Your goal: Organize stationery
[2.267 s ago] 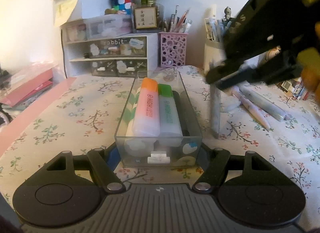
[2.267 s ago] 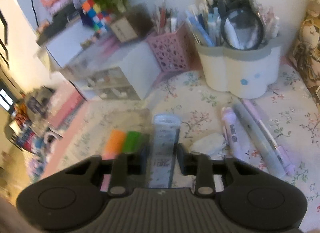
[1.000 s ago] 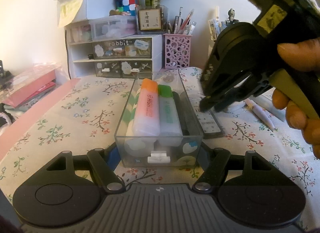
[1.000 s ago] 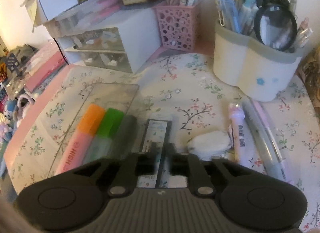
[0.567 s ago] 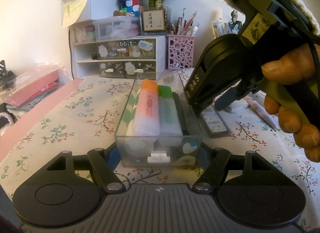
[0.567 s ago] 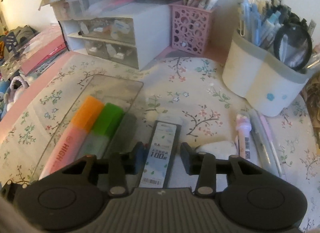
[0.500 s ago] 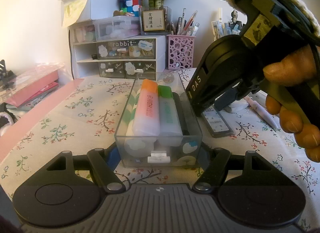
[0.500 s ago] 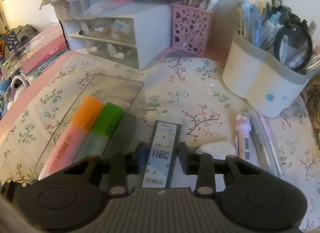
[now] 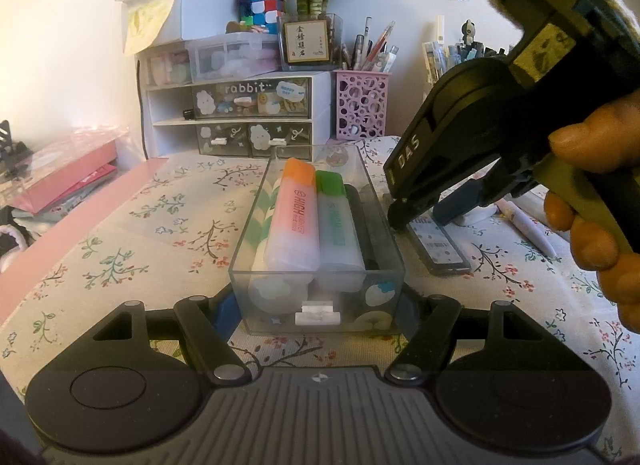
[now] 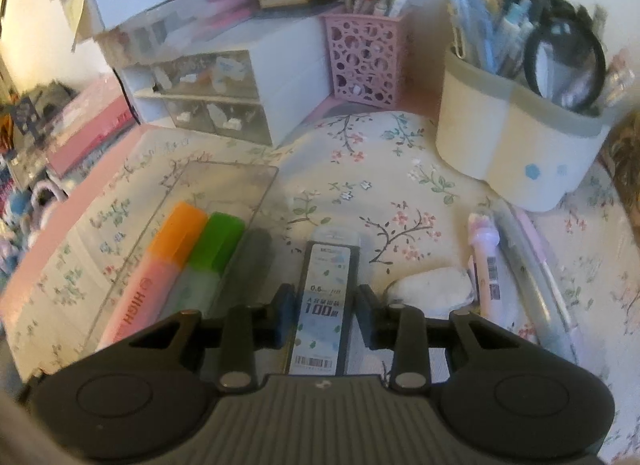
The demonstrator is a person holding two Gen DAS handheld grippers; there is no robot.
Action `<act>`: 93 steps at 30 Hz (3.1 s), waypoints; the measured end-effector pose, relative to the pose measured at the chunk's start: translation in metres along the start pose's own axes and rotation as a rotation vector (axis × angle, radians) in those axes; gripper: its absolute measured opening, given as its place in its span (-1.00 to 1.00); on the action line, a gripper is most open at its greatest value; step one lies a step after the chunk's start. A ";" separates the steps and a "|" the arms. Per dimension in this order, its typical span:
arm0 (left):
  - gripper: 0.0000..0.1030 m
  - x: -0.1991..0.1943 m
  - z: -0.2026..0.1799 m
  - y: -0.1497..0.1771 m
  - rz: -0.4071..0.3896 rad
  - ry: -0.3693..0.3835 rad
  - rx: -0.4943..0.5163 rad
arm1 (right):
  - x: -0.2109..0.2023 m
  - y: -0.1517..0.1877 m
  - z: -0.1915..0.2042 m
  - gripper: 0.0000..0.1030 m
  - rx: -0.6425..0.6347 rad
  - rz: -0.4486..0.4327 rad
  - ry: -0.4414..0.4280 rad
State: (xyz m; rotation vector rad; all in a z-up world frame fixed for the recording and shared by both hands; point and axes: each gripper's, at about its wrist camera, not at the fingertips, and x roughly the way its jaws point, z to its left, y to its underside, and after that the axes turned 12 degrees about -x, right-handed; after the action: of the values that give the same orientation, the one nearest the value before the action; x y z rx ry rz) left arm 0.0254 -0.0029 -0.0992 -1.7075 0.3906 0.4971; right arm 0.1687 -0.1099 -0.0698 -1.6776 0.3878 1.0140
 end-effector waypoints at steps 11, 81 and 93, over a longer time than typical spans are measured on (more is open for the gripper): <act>0.40 0.000 -0.001 -0.001 0.000 -0.001 0.001 | -0.021 0.002 -0.023 -0.48 0.175 -0.066 -0.154; 0.40 0.007 -0.025 -0.005 0.063 0.030 0.038 | -0.029 0.020 -0.103 -0.79 0.083 0.024 0.122; 0.40 0.007 -0.025 -0.005 0.063 0.030 0.038 | -0.035 0.045 -0.131 -0.79 0.427 -0.049 -0.052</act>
State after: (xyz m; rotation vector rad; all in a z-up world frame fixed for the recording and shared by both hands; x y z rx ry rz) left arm 0.0371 -0.0266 -0.0945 -1.6718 0.4740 0.5070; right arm 0.1728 -0.2528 -0.0640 -1.2683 0.4883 0.8651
